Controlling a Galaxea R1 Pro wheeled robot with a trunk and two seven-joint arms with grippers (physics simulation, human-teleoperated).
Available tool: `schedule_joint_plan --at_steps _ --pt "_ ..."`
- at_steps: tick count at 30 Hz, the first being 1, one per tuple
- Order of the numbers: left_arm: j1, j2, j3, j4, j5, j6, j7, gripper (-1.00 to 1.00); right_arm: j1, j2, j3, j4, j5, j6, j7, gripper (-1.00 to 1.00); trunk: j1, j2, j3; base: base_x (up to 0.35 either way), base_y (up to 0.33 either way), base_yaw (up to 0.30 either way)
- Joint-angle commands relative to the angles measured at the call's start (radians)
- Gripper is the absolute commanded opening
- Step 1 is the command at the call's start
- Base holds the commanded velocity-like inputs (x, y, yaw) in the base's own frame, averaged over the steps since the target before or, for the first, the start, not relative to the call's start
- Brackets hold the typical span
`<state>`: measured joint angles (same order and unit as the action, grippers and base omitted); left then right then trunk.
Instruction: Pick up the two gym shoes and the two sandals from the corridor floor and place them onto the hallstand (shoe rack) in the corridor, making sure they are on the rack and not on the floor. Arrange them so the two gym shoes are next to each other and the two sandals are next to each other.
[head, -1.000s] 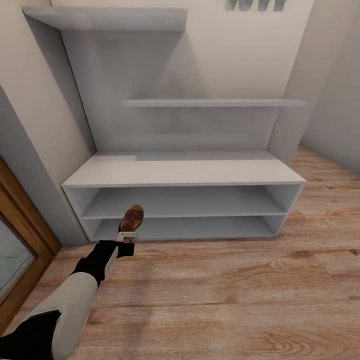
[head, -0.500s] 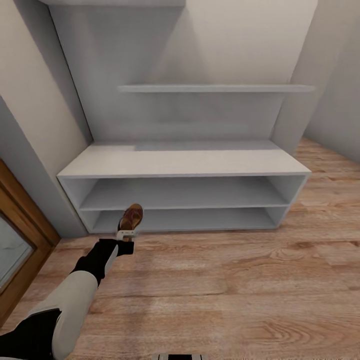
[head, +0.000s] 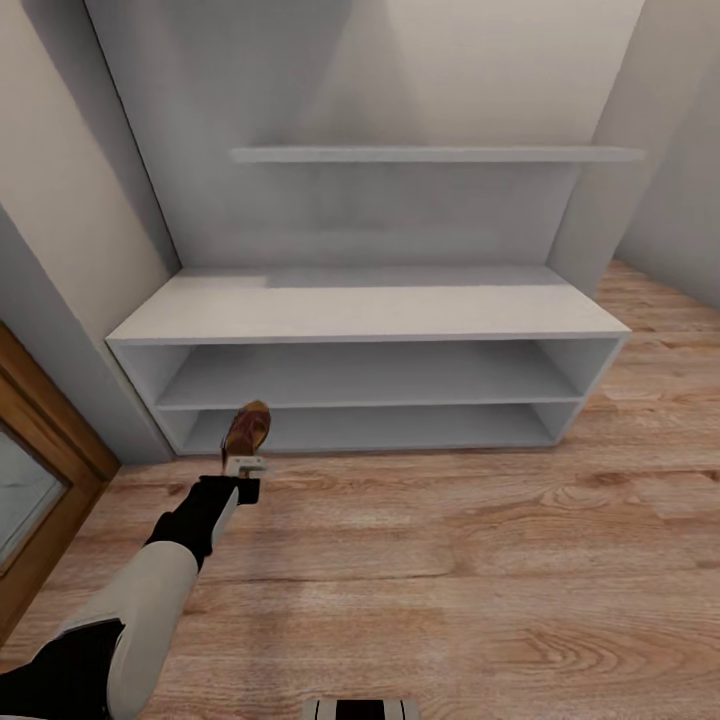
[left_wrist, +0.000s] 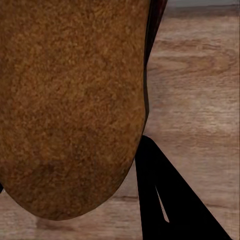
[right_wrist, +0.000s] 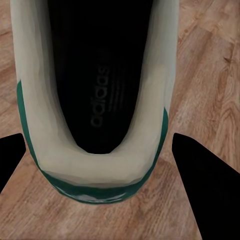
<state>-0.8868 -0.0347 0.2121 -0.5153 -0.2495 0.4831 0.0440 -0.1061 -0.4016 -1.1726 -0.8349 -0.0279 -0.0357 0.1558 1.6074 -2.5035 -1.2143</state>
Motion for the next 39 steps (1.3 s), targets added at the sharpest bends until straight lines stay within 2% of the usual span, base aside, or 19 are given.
schedule_joint_plan --at_steps 1,8,12,18,39 --pt "0.002 -0.001 0.008 -0.014 -0.009 -0.001 -0.002 -1.00 -0.001 0.000 -0.004 0.001 -0.001 -0.003 0.009 -1.00 0.000 0.000 -0.001 0.000 0.000 0.000" --pt "0.009 -0.001 0.006 -0.050 -0.009 -0.012 0.003 -1.00 -0.001 0.001 -0.007 0.001 0.054 -0.003 0.008 -1.00 0.000 0.000 -0.001 0.000 0.000 0.000" --pt "0.009 0.000 0.005 -0.052 -0.010 -0.013 0.004 -1.00 -0.001 0.001 -0.008 0.000 0.064 -0.003 0.008 -1.00 0.000 0.000 -0.001 0.000 0.000 0.000" --pt "0.008 0.001 0.005 -0.052 -0.010 -0.014 0.004 -1.00 -0.001 0.001 -0.008 0.000 0.066 -0.003 0.008 -1.00 0.000 0.000 -0.001 0.105 0.000 0.000" --pt "0.009 0.001 0.005 -0.055 -0.010 -0.014 0.004 -1.00 -0.001 0.001 -0.009 0.000 0.067 -0.003 0.007 -1.00 0.000 0.000 -0.001 0.320 0.000 0.000"
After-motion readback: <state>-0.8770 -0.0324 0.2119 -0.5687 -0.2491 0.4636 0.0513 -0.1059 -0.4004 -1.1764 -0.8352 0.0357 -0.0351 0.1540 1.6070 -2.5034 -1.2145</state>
